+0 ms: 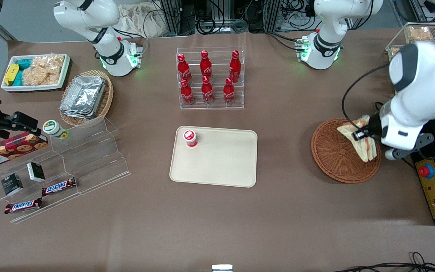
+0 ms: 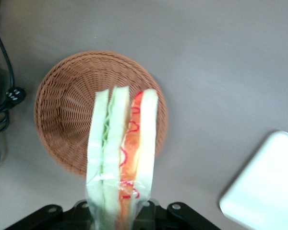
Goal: Place sandwich from basket to tray
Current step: 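Lift the sandwich and carry it with the left gripper over the cream tray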
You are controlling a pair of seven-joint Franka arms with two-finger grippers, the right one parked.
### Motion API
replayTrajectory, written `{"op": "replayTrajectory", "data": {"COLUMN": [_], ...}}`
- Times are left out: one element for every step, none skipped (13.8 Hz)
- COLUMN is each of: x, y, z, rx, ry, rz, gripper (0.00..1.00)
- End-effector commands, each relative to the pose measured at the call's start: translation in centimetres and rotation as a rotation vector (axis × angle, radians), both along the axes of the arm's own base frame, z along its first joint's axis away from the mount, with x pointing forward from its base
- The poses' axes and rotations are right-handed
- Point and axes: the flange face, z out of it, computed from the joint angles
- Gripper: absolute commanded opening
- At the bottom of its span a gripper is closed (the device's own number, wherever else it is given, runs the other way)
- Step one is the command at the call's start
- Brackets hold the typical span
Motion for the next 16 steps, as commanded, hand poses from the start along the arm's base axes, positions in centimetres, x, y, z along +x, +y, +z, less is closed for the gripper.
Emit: {"op": "replayTrajectory", "data": {"x": [-0.6, -1.5, -2.7, -3.9, -5.4, -6.6, -7.0, -7.5, -7.4, -6.8, -6.2, -5.7, -6.0, -5.4, -4.7, -4.1], "y": [-5.0, -7.4, -10.1, -12.8, -16.5, -20.0, -22.6, -25.3, -27.4, -28.8, -29.8, -30.8, -32.8, -33.6, -34.1, -34.5], "z": [6.9, 8.7, 9.4, 9.6, 9.4, 8.6, 6.6, 4.6, 2.5, 0.2, -2.0, -4.3, -6.4, -8.9, -11.5, -14.0], "rx": [0.011, 0.01, 0.01, 0.029, 0.055, 0.077, 0.096, 0.103, 0.096, 0.084, 0.066, 0.054, 0.056, 0.05, 0.042, 0.05], "ry": [0.007, -0.002, 0.0, -0.007, -0.018, -0.021, -0.01, 0.001, 0.003, -0.001, 0.007, 0.018, 0.012, 0.011, 0.014, 0.004], "rz": [-0.076, -0.118, -0.148, -0.16, -0.183, -0.2, -0.216, -0.243, -0.255, -0.255, -0.268, -0.289, -0.33, -0.341, -0.349, -0.344], "gripper": [0.22, 0.22, 0.22, 0.22, 0.22, 0.22, 0.22, 0.22, 0.22, 0.23, 0.23, 0.23, 0.23, 0.23, 0.23, 0.23]}}
